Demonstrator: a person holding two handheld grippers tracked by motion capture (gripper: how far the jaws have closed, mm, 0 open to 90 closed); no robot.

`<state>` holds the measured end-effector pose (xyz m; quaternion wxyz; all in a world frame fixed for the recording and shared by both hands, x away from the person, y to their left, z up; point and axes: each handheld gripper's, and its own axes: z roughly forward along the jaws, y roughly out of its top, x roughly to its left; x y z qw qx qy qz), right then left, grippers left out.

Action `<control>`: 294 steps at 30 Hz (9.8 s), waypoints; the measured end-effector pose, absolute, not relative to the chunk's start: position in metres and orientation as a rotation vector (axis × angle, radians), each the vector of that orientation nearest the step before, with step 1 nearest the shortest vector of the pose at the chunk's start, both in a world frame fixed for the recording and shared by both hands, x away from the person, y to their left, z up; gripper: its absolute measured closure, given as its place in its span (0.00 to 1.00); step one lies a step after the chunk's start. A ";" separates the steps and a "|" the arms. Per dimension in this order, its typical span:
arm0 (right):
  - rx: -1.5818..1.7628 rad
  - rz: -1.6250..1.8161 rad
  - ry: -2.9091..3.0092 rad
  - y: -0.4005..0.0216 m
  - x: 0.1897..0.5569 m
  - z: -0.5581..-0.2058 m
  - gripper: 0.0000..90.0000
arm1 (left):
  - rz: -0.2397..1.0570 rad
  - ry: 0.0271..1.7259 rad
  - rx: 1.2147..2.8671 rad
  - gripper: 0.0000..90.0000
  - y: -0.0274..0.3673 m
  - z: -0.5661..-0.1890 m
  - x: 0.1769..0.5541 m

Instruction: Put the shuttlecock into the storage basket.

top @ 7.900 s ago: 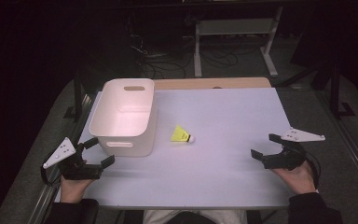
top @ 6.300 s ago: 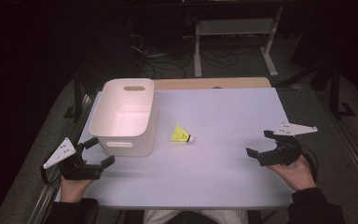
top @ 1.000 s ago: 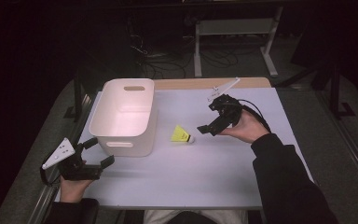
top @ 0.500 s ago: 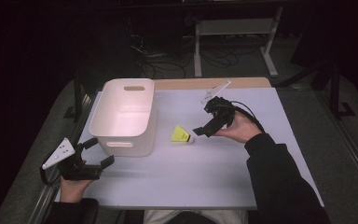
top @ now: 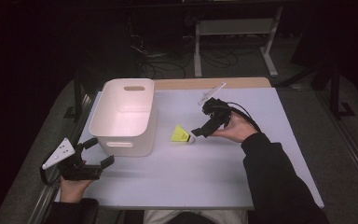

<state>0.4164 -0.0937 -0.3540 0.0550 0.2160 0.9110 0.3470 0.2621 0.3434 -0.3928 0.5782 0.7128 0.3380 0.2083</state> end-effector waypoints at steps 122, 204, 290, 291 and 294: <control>0.538 0.941 2.999 -0.066 0.440 -0.429 0.70 | 0.484 0.795 1.666 0.00 0.345 -0.393 0.261; 0.480 1.022 2.860 -0.089 0.415 -0.304 0.70 | 0.488 0.802 1.664 0.00 0.345 -0.393 0.262; 0.257 1.054 2.868 0.018 0.425 -0.241 0.70 | 0.485 0.797 1.657 0.00 0.346 -0.392 0.261; 0.257 1.053 2.869 0.019 0.426 -0.241 0.70 | 0.485 0.798 1.657 0.00 0.346 -0.392 0.261; 0.256 1.063 2.869 0.021 0.426 -0.241 0.70 | 0.484 0.798 1.657 0.00 0.345 -0.392 0.261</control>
